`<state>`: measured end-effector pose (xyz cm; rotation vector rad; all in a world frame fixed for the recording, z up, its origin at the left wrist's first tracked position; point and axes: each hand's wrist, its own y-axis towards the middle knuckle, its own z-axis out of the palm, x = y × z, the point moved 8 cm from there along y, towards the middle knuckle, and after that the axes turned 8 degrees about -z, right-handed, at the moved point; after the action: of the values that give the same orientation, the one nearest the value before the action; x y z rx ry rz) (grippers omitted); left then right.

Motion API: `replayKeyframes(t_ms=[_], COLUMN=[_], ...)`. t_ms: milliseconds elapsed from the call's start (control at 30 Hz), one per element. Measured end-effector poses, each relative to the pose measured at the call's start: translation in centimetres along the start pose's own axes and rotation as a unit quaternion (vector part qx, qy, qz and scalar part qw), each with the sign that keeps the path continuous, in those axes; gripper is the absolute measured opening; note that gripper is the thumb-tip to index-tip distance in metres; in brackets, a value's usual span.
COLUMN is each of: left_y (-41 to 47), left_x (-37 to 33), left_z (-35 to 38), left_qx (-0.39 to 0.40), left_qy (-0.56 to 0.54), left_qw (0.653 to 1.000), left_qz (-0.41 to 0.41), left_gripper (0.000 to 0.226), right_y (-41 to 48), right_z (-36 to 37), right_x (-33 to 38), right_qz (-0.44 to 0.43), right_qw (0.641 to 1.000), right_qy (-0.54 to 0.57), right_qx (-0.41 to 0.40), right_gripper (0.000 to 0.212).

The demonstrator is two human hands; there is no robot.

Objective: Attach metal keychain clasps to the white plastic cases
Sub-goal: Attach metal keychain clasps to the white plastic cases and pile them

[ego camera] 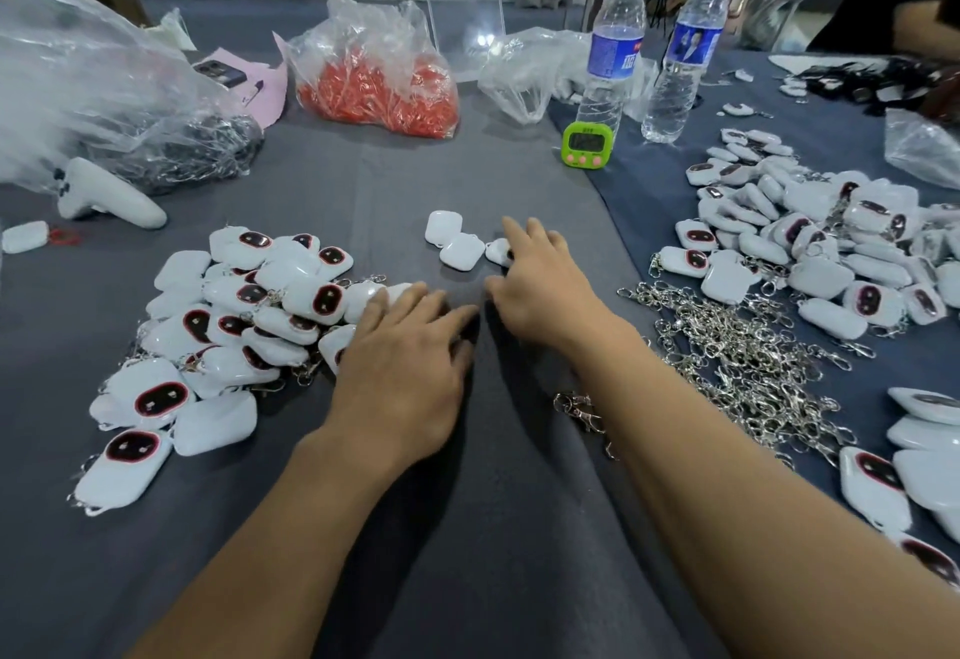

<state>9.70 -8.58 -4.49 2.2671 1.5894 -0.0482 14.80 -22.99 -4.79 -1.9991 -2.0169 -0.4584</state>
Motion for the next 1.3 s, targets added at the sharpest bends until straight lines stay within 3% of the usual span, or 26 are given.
replayKeyframes(t_ms=[100, 200, 333, 433, 500, 600, 667, 733, 867, 1033, 1200, 1300], left_y=[0.7, 0.9, 0.2, -0.6, -1.6, -3.0, -3.3, -2.9, -2.5, -1.8, -1.3, -1.2], left_x=[2.4, 3.4, 2.5, -0.1, -3.0, -7.0, -7.9, -7.6, -6.0, -2.5, -1.4, -1.4], left_z=[-0.9, -1.4, -1.9, -3.4, -3.6, -1.2, 0.2, 0.3, -0.5, -0.8, -1.2, -0.7], left_qx=[-0.047, -0.06, -0.073, -0.111, -0.109, 0.029, 0.081, 0.081, 0.036, -0.022, -0.057, -0.035], left_qy=[-0.025, -0.013, 0.059, 0.02, -0.049, -0.156, -0.164, -0.194, -0.219, -0.268, -0.31, -0.365], left_qw=[0.998, 0.995, 0.991, 0.992, 0.993, 0.986, 0.981, 0.975, 0.975, 0.958, 0.939, 0.919], left_qz=[-0.036, -0.075, -0.097, -0.063, -0.016, 0.046, 0.07, 0.067, 0.025, -0.101, -0.141, -0.147], left_gripper=[0.028, 0.028, 0.027, 0.024, 0.024, 0.034, 0.034, 0.023, 0.012, 0.01, 0.007, 0.013], right_y=[-0.7, -2.6, -6.0, -8.7, -10.5, -11.8, -11.7, -11.1, -10.5, -10.0, -9.8, -9.6], right_z=[1.0, 0.3, -1.2, -2.3, -4.5, -6.0, -5.5, -4.8, -4.3, -3.1, -2.3, -1.9], right_x=[0.7, 1.7, 3.1, 2.5, 0.6, -3.1, -4.3, -4.3, -3.6, -2.4, -1.8, -1.8], right_qz=[-0.021, -0.03, -0.062, -0.082, -0.053, 0.047, 0.079, 0.085, 0.071, 0.054, 0.06, 0.063], right_qw=[0.997, 0.998, 0.994, 0.98, 0.94, 0.887, 0.869, 0.87, 0.884, 0.901, 0.912, 0.925], right_qy=[-0.072, -0.06, -0.064, 0.039, 0.133, 0.232, 0.294, 0.315, 0.305, 0.31, 0.3, 0.283], right_qx=[0.021, -0.01, -0.06, -0.179, -0.31, -0.396, -0.391, -0.37, -0.347, -0.3, -0.273, -0.245], right_gripper=[0.051, 0.02, 0.018, 0.022, 0.029, 0.029, 0.023, 0.02, 0.019, 0.018, 0.017, 0.014])
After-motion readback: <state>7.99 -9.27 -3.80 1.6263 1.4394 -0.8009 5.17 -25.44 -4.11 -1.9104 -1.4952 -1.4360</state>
